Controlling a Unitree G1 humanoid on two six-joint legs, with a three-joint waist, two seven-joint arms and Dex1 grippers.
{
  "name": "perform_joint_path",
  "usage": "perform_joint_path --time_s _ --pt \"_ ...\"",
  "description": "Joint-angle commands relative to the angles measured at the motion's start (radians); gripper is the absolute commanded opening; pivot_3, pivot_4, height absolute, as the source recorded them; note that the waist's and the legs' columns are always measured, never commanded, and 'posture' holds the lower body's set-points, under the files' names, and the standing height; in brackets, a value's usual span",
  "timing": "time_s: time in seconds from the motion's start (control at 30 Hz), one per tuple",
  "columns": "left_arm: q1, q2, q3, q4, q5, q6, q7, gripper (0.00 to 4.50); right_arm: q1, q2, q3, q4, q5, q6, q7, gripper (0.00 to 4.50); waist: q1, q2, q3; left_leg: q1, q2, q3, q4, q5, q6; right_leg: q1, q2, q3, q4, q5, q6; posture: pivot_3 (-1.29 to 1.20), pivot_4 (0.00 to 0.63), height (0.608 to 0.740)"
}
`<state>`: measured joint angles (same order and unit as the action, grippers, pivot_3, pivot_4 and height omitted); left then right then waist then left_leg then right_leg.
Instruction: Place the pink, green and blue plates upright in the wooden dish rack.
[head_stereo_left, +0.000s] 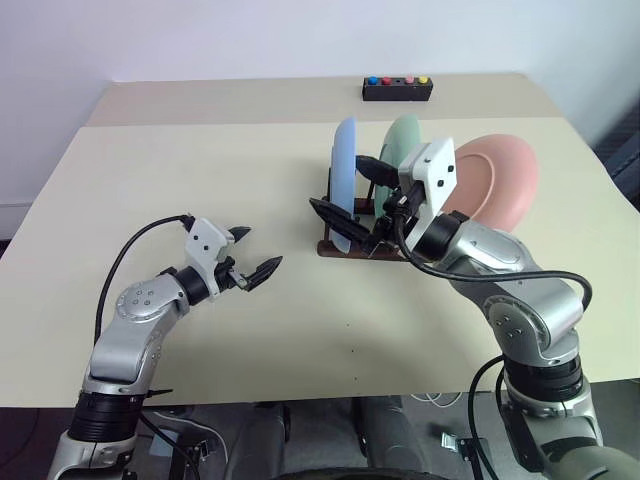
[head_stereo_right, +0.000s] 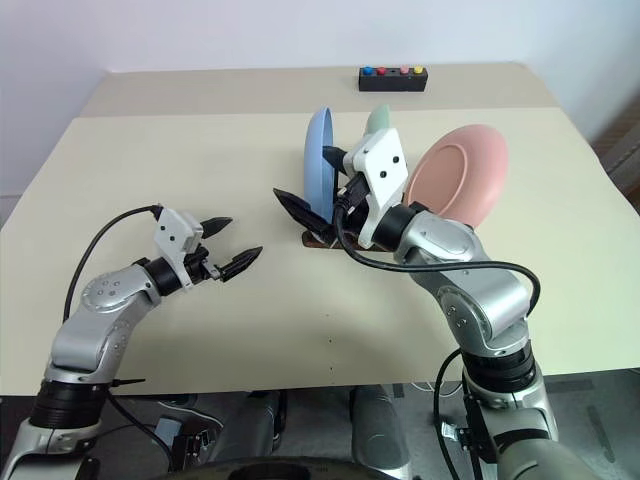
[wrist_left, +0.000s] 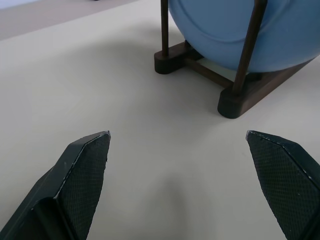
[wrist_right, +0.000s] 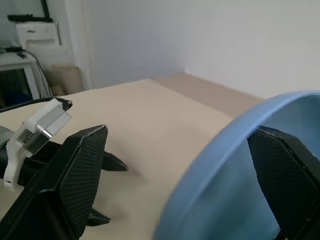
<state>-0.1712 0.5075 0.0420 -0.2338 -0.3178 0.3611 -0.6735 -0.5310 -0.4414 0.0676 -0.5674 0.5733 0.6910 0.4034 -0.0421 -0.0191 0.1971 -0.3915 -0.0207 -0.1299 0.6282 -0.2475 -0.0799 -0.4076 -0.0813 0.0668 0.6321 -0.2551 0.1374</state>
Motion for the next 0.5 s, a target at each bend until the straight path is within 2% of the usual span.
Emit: perform_joint_path --time_s 0.03,0.17,0.37,0.5 --pt "-0.013 -0.005 -0.002 -0.005 0.001 -0.026 -0.003 4.50 -0.049 -0.037 -0.065 -0.064 -0.007 -0.034 0.017 4.45 0.000 0.000 0.000 0.000 0.000 0.000 0.000 0.000 0.000 0.000 0.000 0.000 0.000 0.000 0.000 0.00 0.150 0.740" --pt "-0.015 -0.011 -0.007 -0.002 0.002 -0.028 -0.008 4.50 -0.045 -0.069 -0.118 -0.054 0.011 -0.022 0.026 4.45 0.001 0.000 0.000 0.000 0.000 0.000 0.000 0.000 0.000 0.000 0.000 0.000 0.000 0.000 0.000 0.00 0.150 0.740" --pt "-0.027 -0.021 -0.021 0.013 0.005 -0.036 -0.010 4.50 -0.012 -0.076 -0.098 -0.064 -0.006 -0.029 0.035 4.45 0.002 0.000 0.000 0.000 0.000 0.000 0.000 0.000 0.000 0.000 0.000 0.000 0.000 0.000 0.000 0.00 0.150 0.740" --pt "-0.033 -0.027 -0.030 0.017 0.005 -0.039 -0.010 4.50 -0.037 -0.078 -0.128 -0.070 0.001 -0.038 0.028 4.45 0.002 0.000 0.000 0.000 0.000 0.000 0.000 0.000 0.000 0.000 0.000 0.000 0.000 0.000 0.000 0.00 0.150 0.740"
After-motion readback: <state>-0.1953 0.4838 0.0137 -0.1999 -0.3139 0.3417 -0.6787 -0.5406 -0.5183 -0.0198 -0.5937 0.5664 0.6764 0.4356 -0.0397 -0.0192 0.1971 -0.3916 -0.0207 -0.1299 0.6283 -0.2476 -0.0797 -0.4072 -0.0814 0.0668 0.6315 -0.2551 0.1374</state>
